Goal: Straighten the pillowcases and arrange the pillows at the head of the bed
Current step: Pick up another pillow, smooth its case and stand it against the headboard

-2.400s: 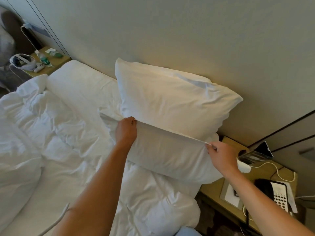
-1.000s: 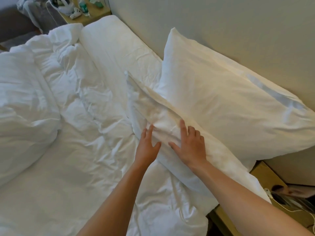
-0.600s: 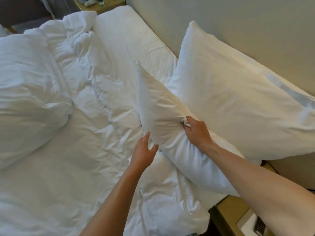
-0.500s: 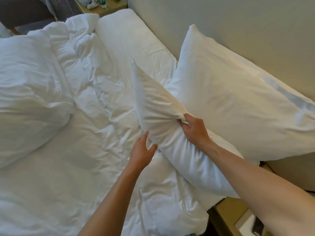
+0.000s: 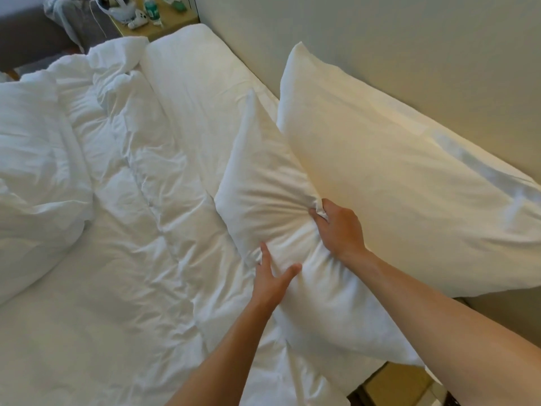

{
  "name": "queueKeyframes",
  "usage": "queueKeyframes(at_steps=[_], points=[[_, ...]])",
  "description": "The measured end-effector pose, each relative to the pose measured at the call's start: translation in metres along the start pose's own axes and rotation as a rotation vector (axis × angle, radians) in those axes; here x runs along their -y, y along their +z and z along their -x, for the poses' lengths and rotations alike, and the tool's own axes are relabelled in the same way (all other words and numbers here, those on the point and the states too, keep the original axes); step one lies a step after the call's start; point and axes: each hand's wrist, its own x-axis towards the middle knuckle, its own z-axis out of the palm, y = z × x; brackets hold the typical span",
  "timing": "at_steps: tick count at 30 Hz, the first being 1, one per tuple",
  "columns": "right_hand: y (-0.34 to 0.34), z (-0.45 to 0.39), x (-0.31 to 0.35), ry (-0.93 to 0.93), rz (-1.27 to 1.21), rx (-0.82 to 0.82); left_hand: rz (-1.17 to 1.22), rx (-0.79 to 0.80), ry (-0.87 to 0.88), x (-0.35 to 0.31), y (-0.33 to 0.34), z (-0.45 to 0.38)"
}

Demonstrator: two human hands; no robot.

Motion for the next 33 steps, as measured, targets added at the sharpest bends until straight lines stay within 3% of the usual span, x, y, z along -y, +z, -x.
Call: queueKeyframes(at_steps=[7,10,14,20,27,33], points=[[-0.045,-0.071,-0.038,-0.092,0.007,-0.076,0.014,-0.018,0.153,-0.06,0.061,-0.052],[-0.053,-0.086,-0.043,-0.17,0.042,-0.068,0.058,-0.049,0.141,-0.07,0.073,-0.063],[-0.034,-0.051,-0.036,-0.127,0.064,0.041,0.027,-0.081,0.057,-0.045,0.059,-0.045],[-0.022,0.024,-0.033,0.013,0.176,-0.018,-0.018,-0.019,0.013,-0.037,0.041,-0.006],[-0.023,0.018,0.018,-0.023,-0.339,0.098,0.058,-0.03,0.042,-0.035,0.012,0.03],[-0.028,0.021,0.052,-0.075,-0.475,0.088,0.152,-0.068,0.128,-0.045,-0.016,0.045]])
